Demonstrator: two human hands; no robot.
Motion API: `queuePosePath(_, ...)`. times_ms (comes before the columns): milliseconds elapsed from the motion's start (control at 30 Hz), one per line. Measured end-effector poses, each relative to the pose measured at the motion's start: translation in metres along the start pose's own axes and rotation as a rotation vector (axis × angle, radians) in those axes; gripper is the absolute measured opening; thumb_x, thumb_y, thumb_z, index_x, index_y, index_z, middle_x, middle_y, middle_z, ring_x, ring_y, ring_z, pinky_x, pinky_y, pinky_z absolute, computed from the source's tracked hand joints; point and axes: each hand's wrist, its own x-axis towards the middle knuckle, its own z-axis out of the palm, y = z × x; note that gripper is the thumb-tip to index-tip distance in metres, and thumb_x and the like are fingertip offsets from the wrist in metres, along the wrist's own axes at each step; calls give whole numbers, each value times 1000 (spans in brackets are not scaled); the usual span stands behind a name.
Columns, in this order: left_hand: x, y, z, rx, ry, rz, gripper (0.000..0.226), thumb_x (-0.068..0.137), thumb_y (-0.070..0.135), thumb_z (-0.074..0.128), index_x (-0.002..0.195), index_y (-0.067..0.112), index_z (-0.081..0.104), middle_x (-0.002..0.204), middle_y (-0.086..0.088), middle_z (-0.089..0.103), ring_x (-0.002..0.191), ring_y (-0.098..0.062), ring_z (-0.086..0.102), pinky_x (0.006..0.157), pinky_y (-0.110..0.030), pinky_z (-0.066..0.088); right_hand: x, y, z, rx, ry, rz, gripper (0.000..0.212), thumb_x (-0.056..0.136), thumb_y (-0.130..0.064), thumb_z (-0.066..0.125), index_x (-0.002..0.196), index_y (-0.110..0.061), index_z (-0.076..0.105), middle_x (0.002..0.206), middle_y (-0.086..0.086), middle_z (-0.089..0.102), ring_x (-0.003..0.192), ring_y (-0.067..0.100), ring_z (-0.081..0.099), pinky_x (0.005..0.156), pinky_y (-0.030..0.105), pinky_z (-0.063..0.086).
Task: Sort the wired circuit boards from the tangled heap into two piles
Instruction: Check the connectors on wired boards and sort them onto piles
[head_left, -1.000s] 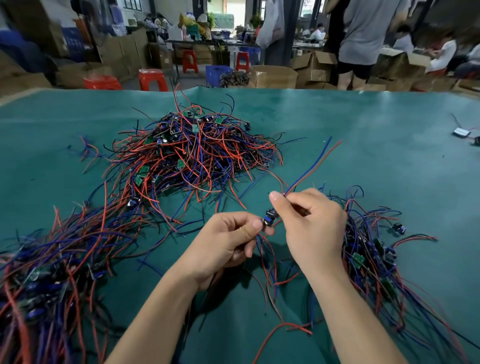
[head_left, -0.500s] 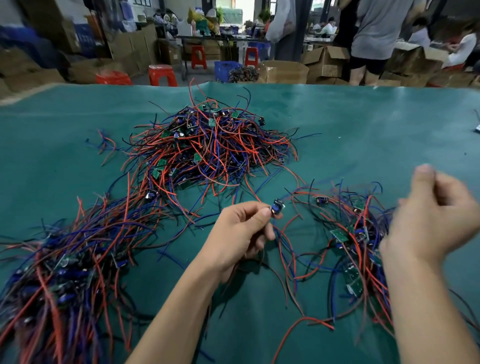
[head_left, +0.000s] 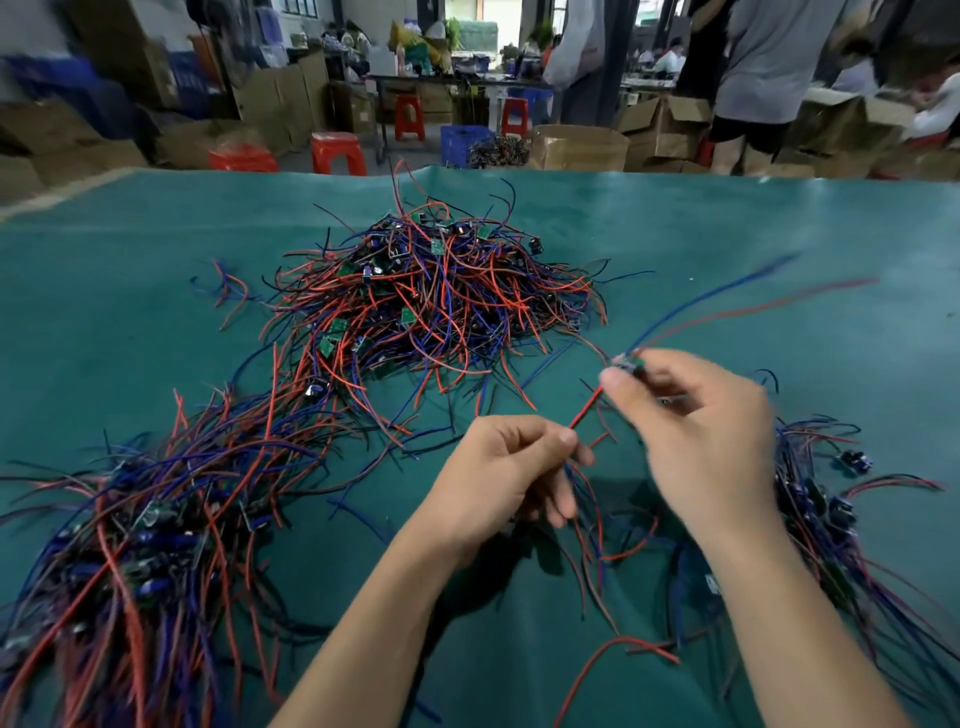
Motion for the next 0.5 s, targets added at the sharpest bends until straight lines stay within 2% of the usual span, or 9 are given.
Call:
queuePosePath(100, -2, 4, 1, -26, -15, 15, 26, 102, 17, 50, 85, 7, 65, 55, -3, 64, 44, -11, 55, 44, -20, 35, 11, -9, -15, 81, 268, -12, 11, 88, -37, 72, 86, -26, 73, 73, -13, 68, 66, 8, 58, 67, 40, 52)
queuePosePath(167, -4, 3, 1, -40, -17, 5, 25, 103, 14, 49, 84, 7, 64, 59, -3, 66, 47, -11, 57, 45, -19, 38, 19, -29, -24, 286, 478, 15, 11, 86, -39, 71, 84, -28, 71, 69, -15, 64, 63, 7, 54, 58, 33, 47)
queuePosePath(233, -2, 0, 4, 6, 21, -11, 25, 103, 12, 47, 85, 7, 64, 65, -4, 69, 51, -11, 60, 45, -18, 42, 25, -58, -27, 434, 529, 6, 11, 83, -39, 70, 84, -29, 71, 66, -15, 62, 59, 2, 53, 54, 24, 44)
queuePosePath(300, 0, -2, 8, 54, 43, -9, 23, 103, 11, 49, 87, 5, 65, 69, -5, 70, 55, -12, 62, 44, -19, 45, 25, -89, -16, 512, 414, -17, 6, 83, -32, 73, 81, -26, 73, 65, -12, 62, 58, 6, 53, 52, 23, 42)
queuePosePath(367, -1, -6, 9, 81, 73, 23, 20, 98, 9, 54, 85, 7, 69, 66, 2, 70, 55, -9, 63, 44, -20, 48, 17, -117, 9, 535, 196, 7, 14, 83, -24, 75, 69, -20, 76, 61, 0, 61, 59, 16, 52, 48, 30, 42)
queuePosePath(400, -1, -9, 8, 86, 110, 31, 19, 94, 7, 57, 86, 10, 74, 68, 4, 72, 59, -7, 66, 50, -21, 53, 10, -130, 26, 513, 61, 21, 18, 83, -23, 75, 67, -15, 75, 60, 8, 60, 58, 22, 51, 48, 36, 45)
queuePosePath(433, 0, -12, 6, 92, 160, 31, 18, 93, 4, 59, 93, 10, 76, 79, 2, 75, 72, -11, 71, 63, -25, 58, 0, -140, 45, 463, -64, 17, 22, 84, -26, 75, 70, -10, 74, 60, 13, 61, 57, 28, 52, 50, 43, 47)
queuePosePath(467, 1, -15, 4, 90, 192, 23, 18, 94, 0, 59, 102, 6, 74, 90, -7, 76, 83, -21, 73, 75, -33, 60, -10, -150, 65, 399, -179, -5, 29, 87, -30, 75, 71, -6, 72, 59, 13, 60, 57, 30, 54, 53, 47, 48)
queuePosePath(500, 3, -17, 4, 69, 193, 6, 15, 96, -1, 57, 104, 0, 70, 89, -13, 75, 82, -25, 73, 73, -35, 60, -19, -158, 83, 335, -300, -34, 37, 89, -35, 73, 69, -4, 68, 54, 9, 57, 55, 28, 53, 54, 44, 47)
